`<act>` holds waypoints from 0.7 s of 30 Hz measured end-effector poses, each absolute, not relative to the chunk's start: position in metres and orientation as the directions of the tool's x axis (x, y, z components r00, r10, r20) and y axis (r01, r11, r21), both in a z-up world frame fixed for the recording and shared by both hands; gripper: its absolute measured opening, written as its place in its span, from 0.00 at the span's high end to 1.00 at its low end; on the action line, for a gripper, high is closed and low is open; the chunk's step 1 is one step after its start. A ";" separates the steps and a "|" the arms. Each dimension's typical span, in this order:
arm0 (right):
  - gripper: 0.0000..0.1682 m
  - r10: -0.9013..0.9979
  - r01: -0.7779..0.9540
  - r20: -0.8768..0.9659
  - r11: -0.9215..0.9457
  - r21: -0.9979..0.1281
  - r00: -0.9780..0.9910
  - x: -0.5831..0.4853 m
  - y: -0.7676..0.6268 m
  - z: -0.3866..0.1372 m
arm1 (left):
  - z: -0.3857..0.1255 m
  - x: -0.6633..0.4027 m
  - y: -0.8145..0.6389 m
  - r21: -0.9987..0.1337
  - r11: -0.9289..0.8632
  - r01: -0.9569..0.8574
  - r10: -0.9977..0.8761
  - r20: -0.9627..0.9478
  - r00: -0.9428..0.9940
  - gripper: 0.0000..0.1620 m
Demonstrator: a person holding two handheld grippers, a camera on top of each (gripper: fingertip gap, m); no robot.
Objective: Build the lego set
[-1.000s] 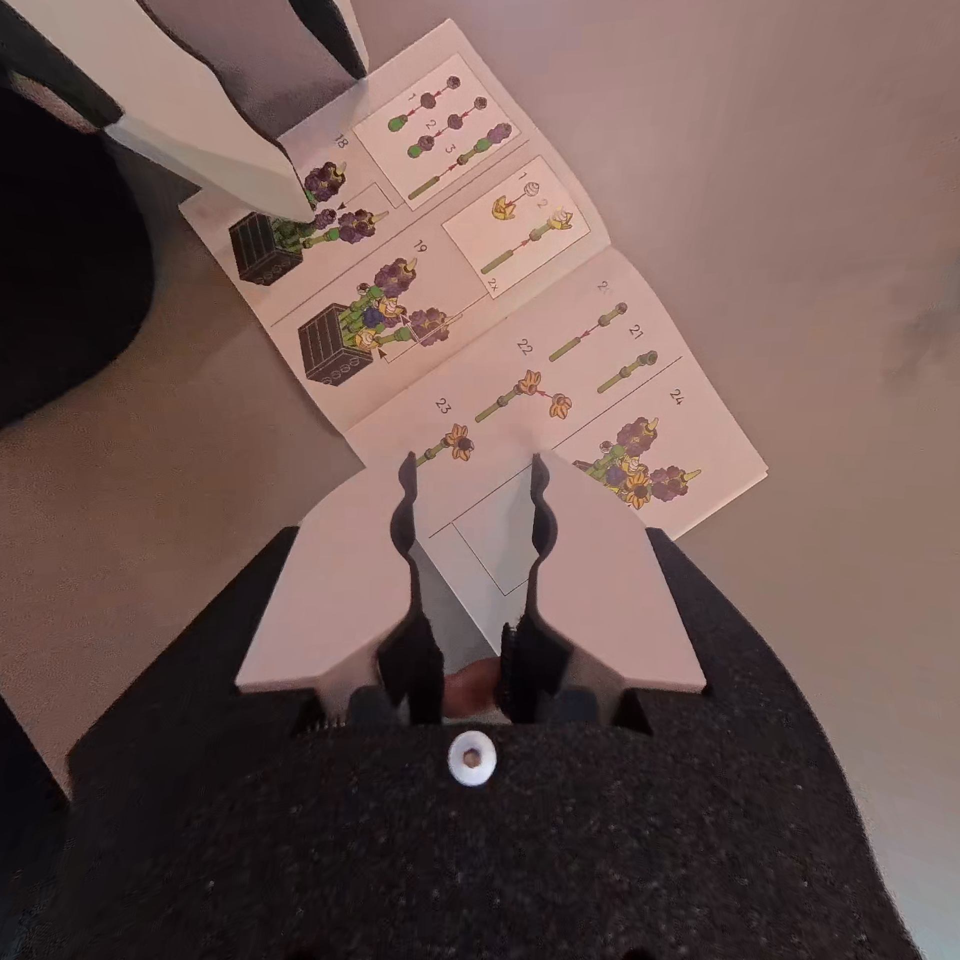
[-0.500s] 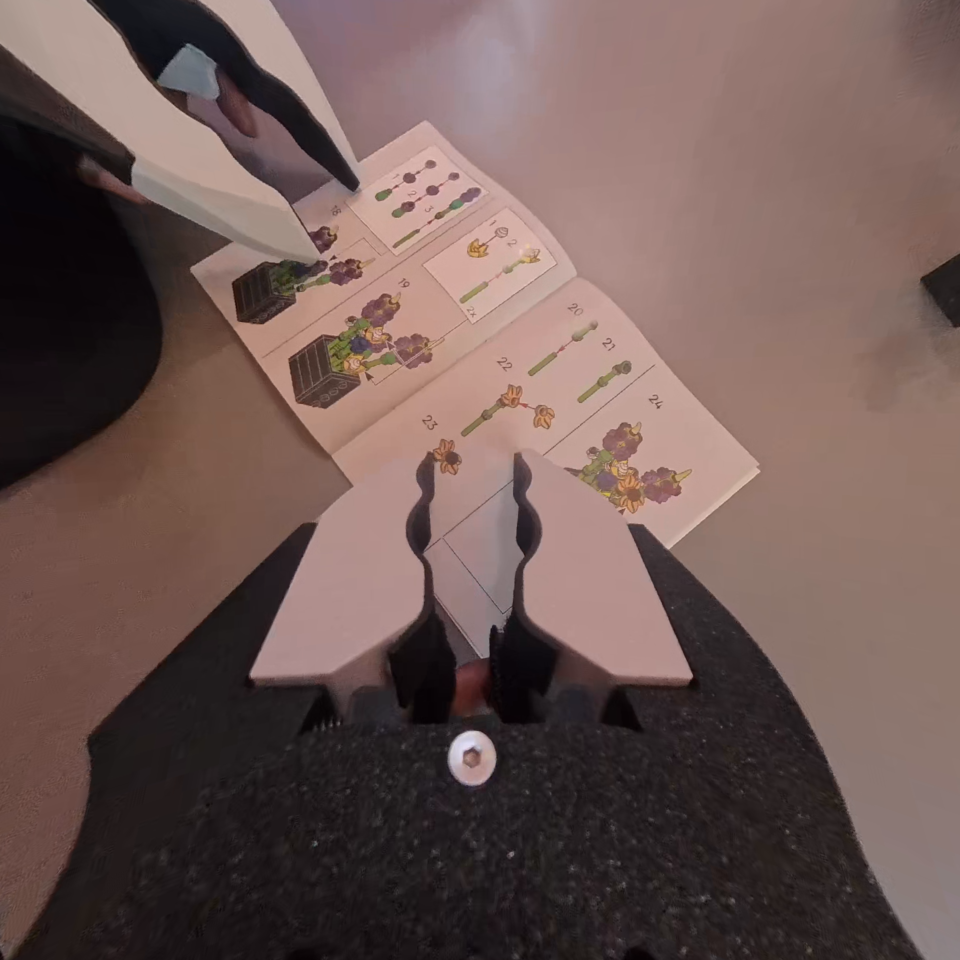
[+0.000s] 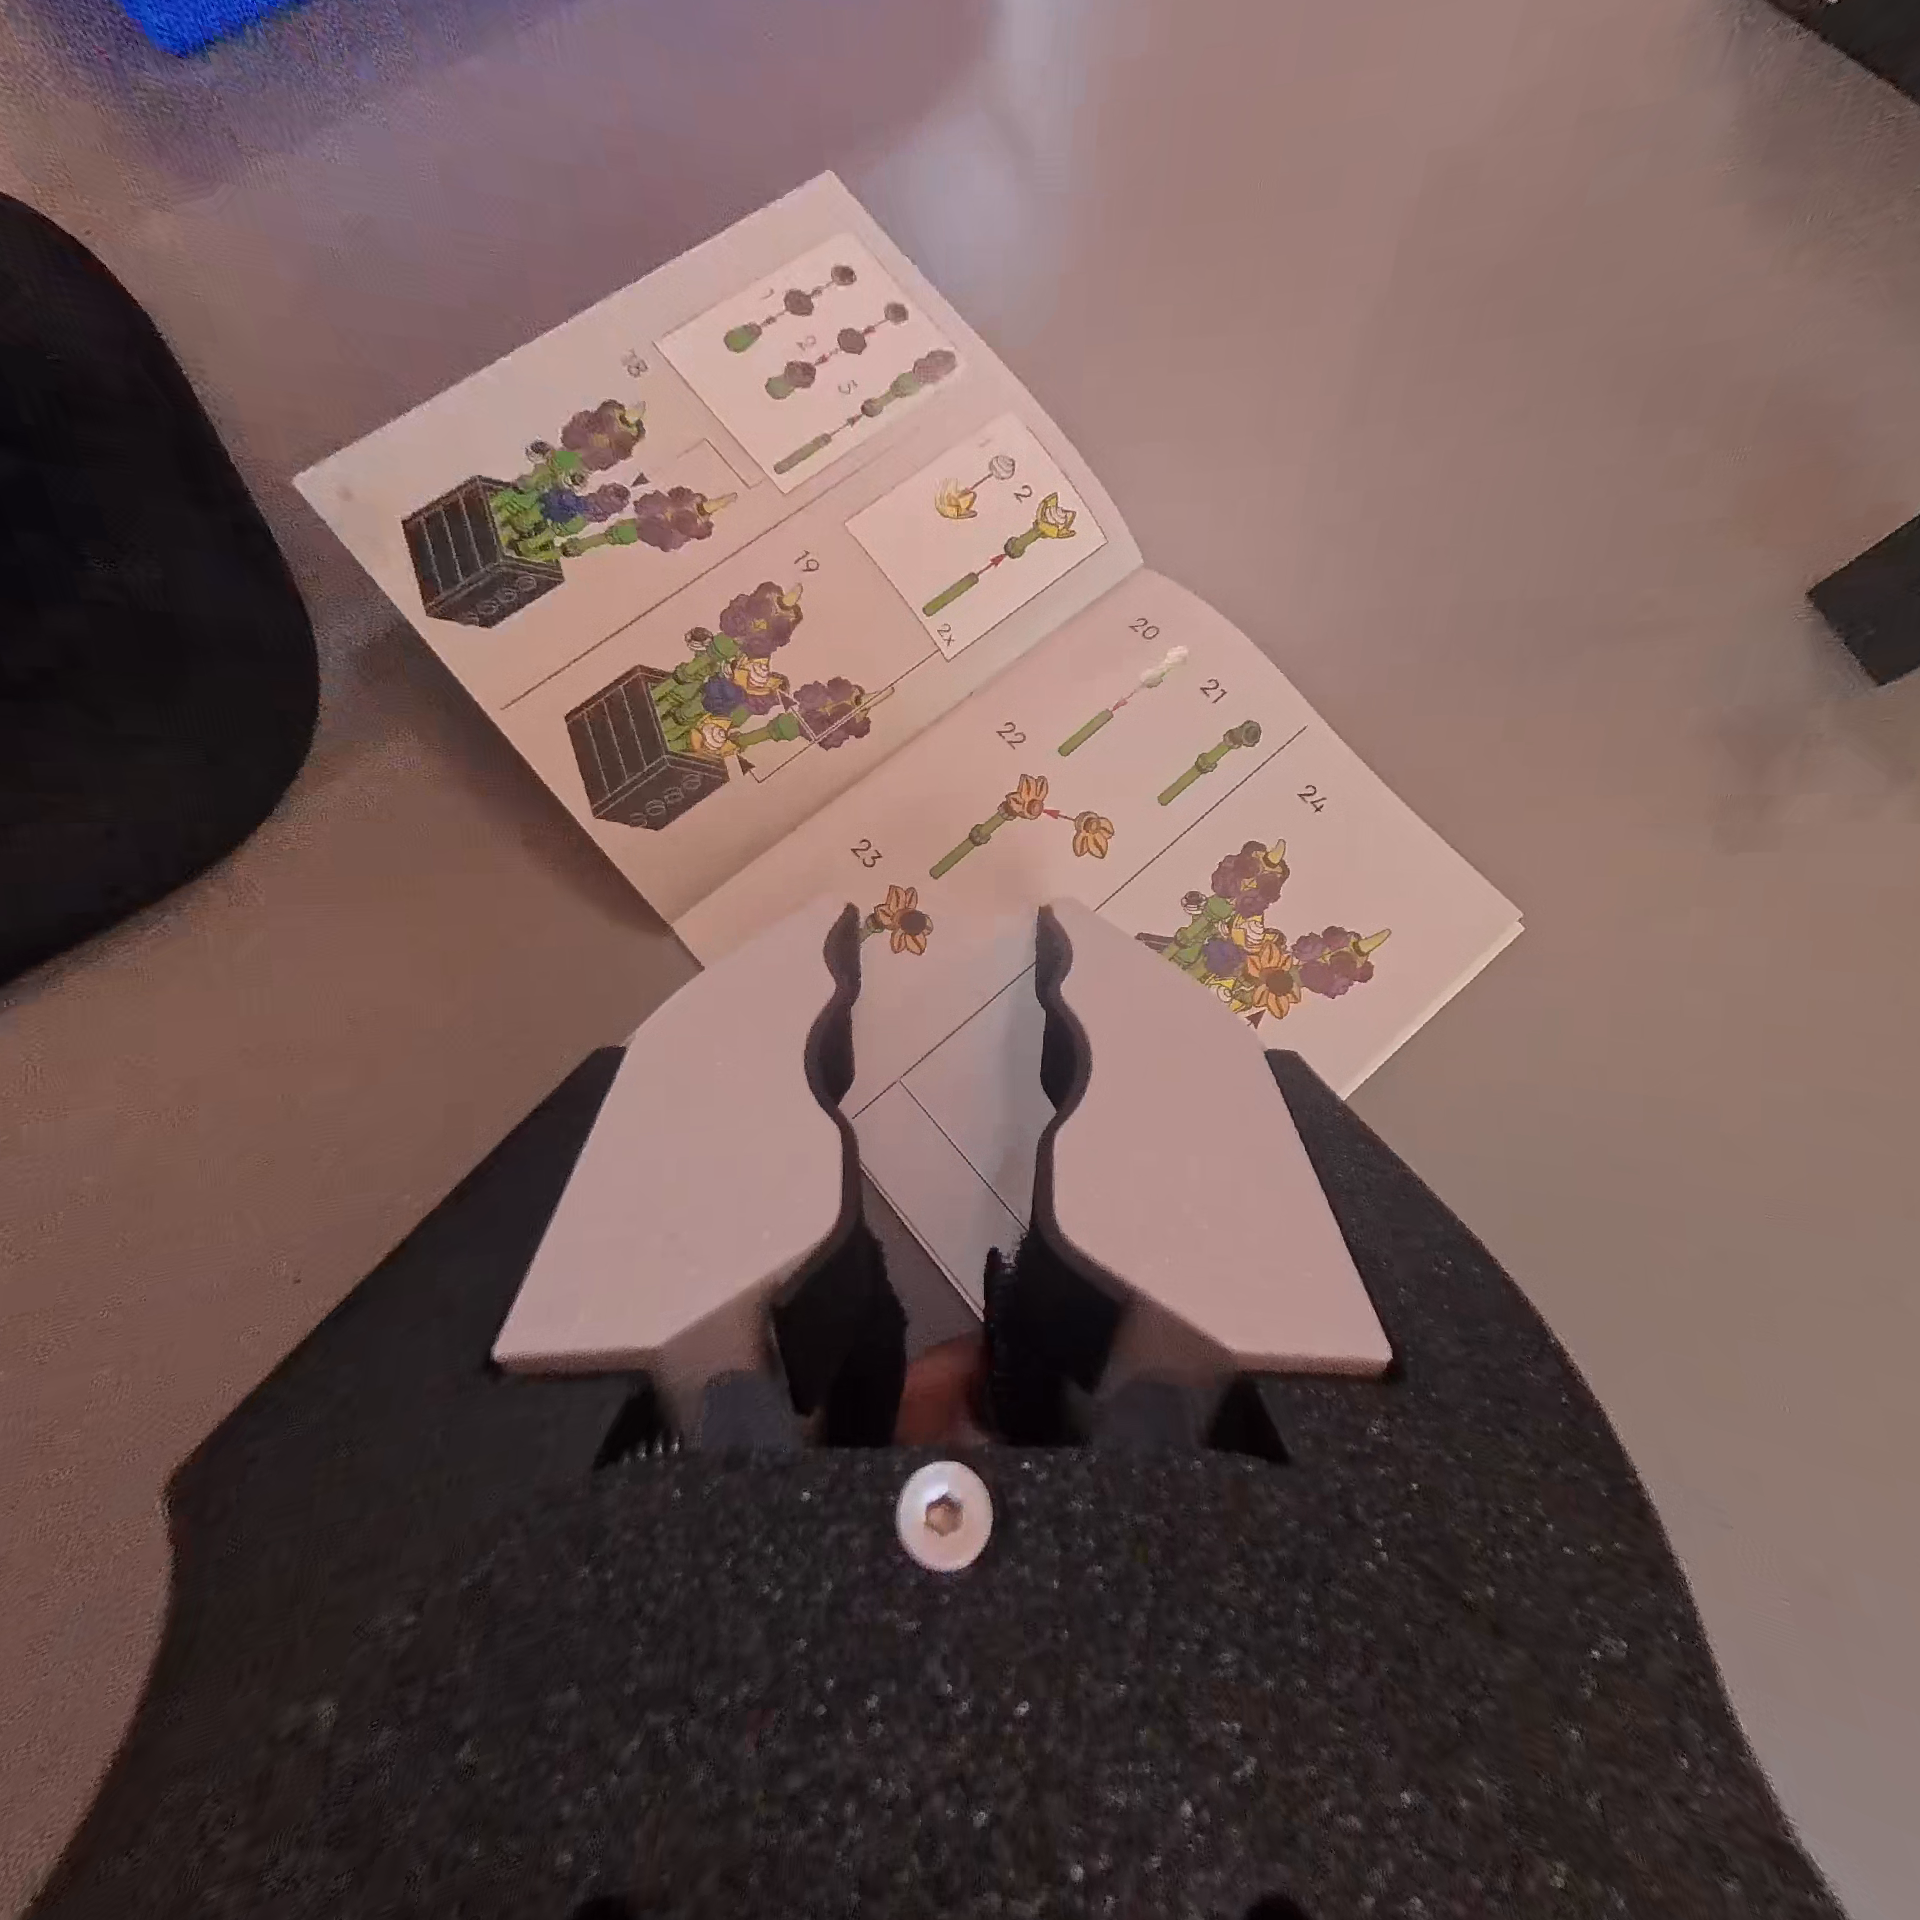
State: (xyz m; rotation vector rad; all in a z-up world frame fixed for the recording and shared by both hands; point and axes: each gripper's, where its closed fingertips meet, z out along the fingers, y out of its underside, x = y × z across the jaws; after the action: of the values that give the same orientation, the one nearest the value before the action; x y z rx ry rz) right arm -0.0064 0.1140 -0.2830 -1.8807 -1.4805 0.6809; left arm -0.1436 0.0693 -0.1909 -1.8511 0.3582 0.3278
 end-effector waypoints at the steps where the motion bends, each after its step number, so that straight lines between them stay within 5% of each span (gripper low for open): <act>1: 0.80 0.974 0.638 -0.023 -0.165 -0.753 0.225 -0.006 0.113 -0.283 | -0.176 -0.165 0.058 -0.874 -0.288 -0.392 0.041 -0.420 0.906 0.72; 4: 0.78 0.977 0.633 -0.047 -0.172 -0.754 0.209 -0.007 0.112 -0.283 | -0.159 -0.236 0.019 -0.878 -0.339 -0.337 0.327 -0.446 0.833 0.66; 6: 0.78 0.977 0.633 -0.046 -0.170 -0.756 0.207 -0.007 0.112 -0.283 | -0.186 -0.267 0.003 -0.879 -0.431 -0.204 0.357 -0.374 0.856 0.66; 9: 0.79 0.976 0.628 -0.049 -0.176 -0.758 0.214 -0.006 0.113 -0.283 | -0.234 -0.266 -0.004 -0.821 -0.569 -0.037 0.242 -0.211 0.947 0.80; 14: 0.80 0.974 0.630 -0.032 -0.169 -0.758 0.222 -0.006 0.114 -0.283 | -0.237 -0.238 0.009 -0.823 -0.557 -0.113 0.159 -0.239 0.958 0.79; 21: 0.80 0.975 0.634 -0.020 -0.160 -0.757 0.223 -0.007 0.115 -0.283 | -0.225 -0.167 0.037 -0.879 -0.476 -0.022 -0.072 0.014 0.997 0.75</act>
State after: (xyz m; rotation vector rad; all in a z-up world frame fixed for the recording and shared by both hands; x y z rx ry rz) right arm -0.0067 0.1148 -0.2834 -1.8754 -1.4815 0.7009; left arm -0.1674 0.0371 -0.2254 -2.0665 0.0665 -0.0588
